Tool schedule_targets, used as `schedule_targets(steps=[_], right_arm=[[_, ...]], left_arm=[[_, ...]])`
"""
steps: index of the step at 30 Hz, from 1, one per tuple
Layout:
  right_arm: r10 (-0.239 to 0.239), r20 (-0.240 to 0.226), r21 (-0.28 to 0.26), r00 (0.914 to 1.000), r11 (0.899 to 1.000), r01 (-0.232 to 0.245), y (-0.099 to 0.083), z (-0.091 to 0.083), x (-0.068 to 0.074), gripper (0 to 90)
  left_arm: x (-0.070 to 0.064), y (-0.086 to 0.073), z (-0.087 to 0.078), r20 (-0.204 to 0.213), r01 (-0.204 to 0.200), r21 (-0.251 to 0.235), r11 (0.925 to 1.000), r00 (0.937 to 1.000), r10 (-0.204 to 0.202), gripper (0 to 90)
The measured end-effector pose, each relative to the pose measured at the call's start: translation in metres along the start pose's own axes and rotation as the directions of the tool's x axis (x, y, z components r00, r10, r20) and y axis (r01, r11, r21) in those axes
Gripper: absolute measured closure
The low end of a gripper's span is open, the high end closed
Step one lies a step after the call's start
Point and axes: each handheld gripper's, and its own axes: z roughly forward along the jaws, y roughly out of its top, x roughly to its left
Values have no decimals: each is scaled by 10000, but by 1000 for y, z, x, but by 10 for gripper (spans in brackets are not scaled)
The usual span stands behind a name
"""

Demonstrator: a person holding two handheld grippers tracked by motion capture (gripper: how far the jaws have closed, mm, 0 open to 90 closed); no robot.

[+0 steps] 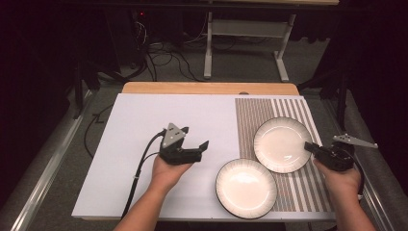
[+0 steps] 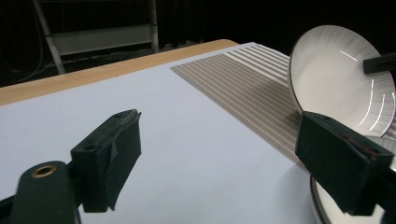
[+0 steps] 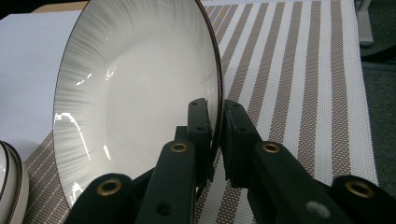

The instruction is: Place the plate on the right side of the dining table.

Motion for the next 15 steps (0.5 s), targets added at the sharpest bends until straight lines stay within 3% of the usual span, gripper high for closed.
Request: schedule_targets(steps=[4, 9, 15], right_arm=[[-3, 72, 67, 10000, 10000, 3, 1, 3, 0, 839], [77, 124, 156, 9999, 9998, -79, 1, 7, -1, 836], [93, 187, 246, 9998, 9997, -98, 3, 11, -1, 830]], left_arm=[[13, -7, -25, -191, -88, -240, 9997, 9998, 83, 89], [26, -14, -55, -316, 92, -384, 9992, 9994, -104, 7], [33, -25, -78, -724, -22, -410, 9992, 9974, -8, 2]])
